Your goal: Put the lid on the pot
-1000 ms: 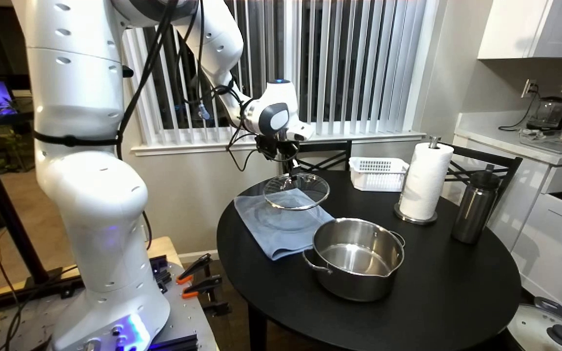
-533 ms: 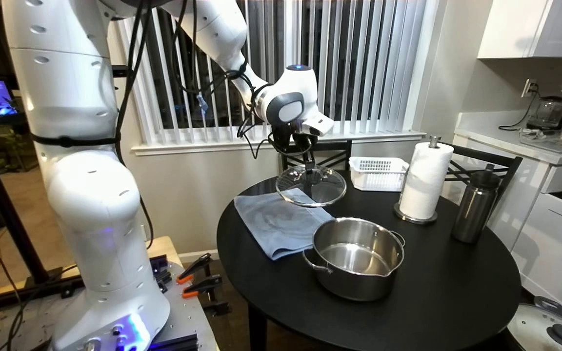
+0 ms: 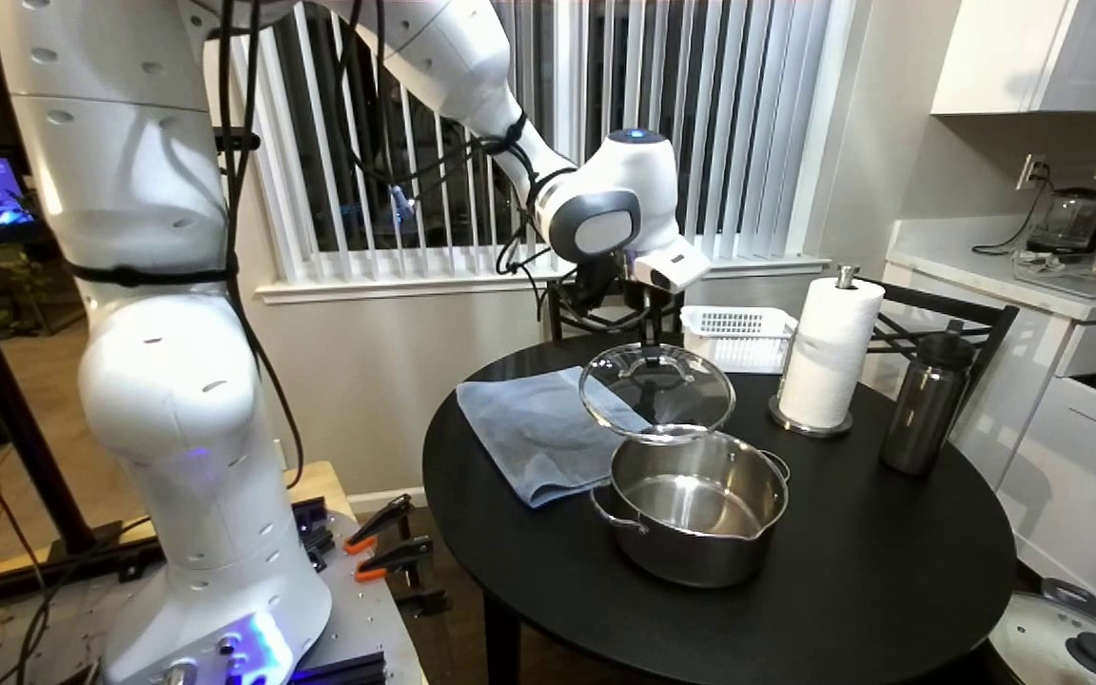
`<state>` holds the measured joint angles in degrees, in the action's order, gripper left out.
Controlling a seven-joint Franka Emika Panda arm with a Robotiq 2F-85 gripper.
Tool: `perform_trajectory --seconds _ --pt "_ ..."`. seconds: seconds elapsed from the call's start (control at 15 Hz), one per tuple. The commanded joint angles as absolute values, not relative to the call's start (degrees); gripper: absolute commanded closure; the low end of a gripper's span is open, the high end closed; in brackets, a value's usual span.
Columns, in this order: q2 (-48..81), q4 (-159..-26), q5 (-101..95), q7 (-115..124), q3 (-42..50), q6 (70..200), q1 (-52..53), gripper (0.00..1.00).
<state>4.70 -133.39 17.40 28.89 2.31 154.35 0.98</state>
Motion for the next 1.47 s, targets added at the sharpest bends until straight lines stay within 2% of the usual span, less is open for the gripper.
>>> perform_trajectory --seconds 0.0,0.87,1.4 --pt "3.20 -134.65 19.55 29.38 3.70 153.97 -1.44 0.96" --pt "6.00 -134.45 15.61 41.09 8.09 155.53 -3.17 0.96" --pt "12.70 -127.90 -0.44 63.32 11.93 151.96 -0.03 0.96"
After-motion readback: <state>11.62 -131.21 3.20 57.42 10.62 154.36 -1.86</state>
